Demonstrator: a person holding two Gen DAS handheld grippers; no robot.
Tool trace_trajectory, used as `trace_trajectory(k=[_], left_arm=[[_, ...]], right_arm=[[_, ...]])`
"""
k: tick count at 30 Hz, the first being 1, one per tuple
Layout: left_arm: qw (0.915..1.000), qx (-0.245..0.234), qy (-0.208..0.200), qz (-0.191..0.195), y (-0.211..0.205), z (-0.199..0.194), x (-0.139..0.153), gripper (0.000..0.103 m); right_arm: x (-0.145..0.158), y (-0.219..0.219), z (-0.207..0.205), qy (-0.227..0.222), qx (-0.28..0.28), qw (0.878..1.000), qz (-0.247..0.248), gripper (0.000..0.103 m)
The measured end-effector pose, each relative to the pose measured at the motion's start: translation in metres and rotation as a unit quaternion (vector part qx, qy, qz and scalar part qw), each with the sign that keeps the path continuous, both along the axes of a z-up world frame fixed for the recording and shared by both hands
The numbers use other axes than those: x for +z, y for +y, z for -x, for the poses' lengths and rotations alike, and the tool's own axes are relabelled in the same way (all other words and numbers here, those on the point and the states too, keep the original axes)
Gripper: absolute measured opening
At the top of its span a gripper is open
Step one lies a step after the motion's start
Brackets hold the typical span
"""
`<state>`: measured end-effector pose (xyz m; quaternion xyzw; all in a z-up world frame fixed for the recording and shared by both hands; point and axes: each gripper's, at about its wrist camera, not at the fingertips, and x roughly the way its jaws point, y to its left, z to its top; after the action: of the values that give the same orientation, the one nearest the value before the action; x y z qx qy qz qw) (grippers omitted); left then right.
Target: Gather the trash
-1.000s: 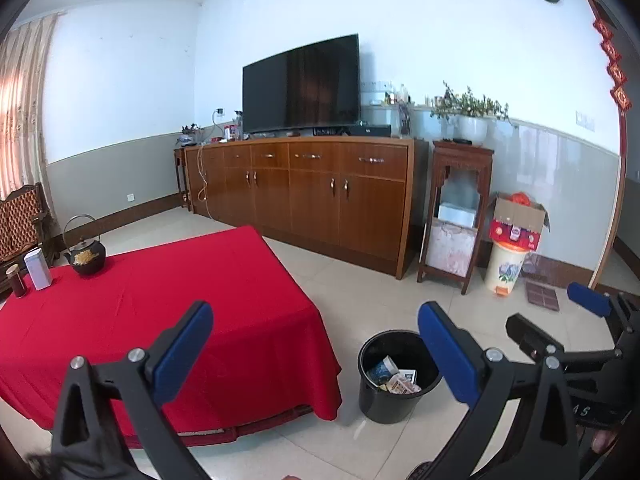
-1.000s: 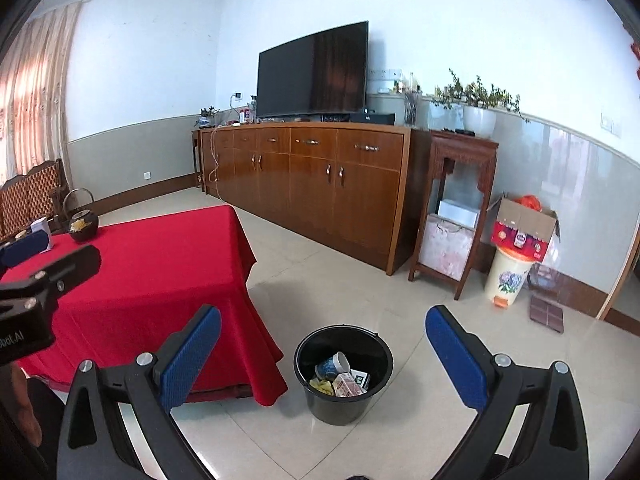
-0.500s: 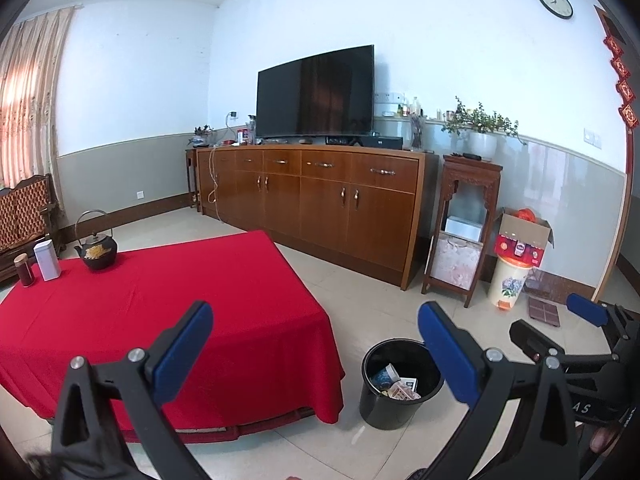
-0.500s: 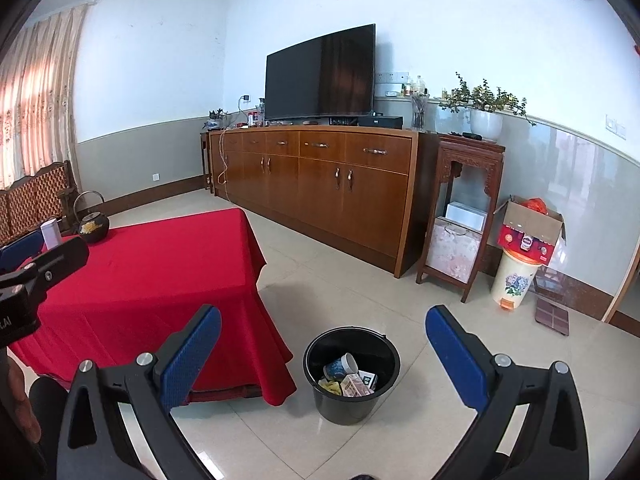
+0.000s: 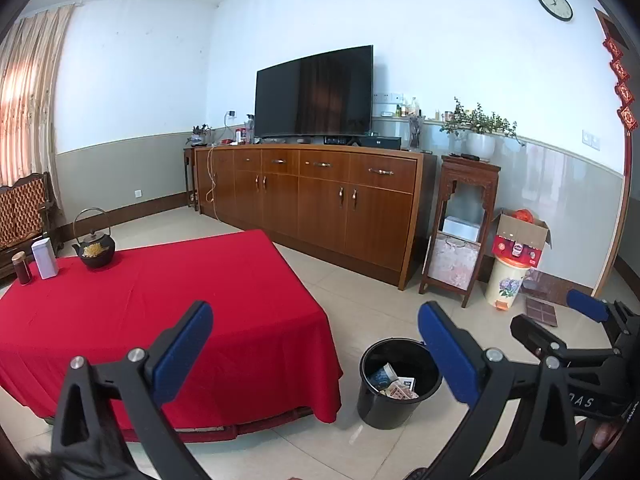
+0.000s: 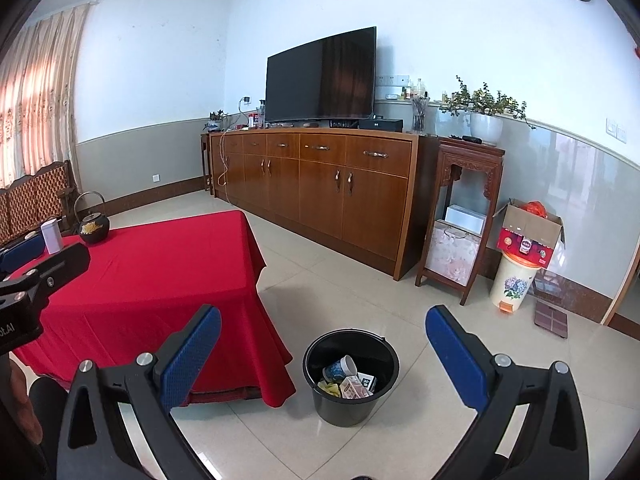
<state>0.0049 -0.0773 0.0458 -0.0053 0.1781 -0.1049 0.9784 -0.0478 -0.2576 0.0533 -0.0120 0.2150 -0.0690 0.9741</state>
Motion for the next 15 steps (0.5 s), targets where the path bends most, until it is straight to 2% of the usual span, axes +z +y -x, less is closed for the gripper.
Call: trace_trajectory(k=[15], left_arm=[[1.0000, -0.001, 0.001, 0.000, 0.0003, 0.0008, -0.0010, 0.103]], right_arm=[[0.0003, -0.0041, -0.0010, 0.004, -0.001, 1.000, -0.003, 0.103]])
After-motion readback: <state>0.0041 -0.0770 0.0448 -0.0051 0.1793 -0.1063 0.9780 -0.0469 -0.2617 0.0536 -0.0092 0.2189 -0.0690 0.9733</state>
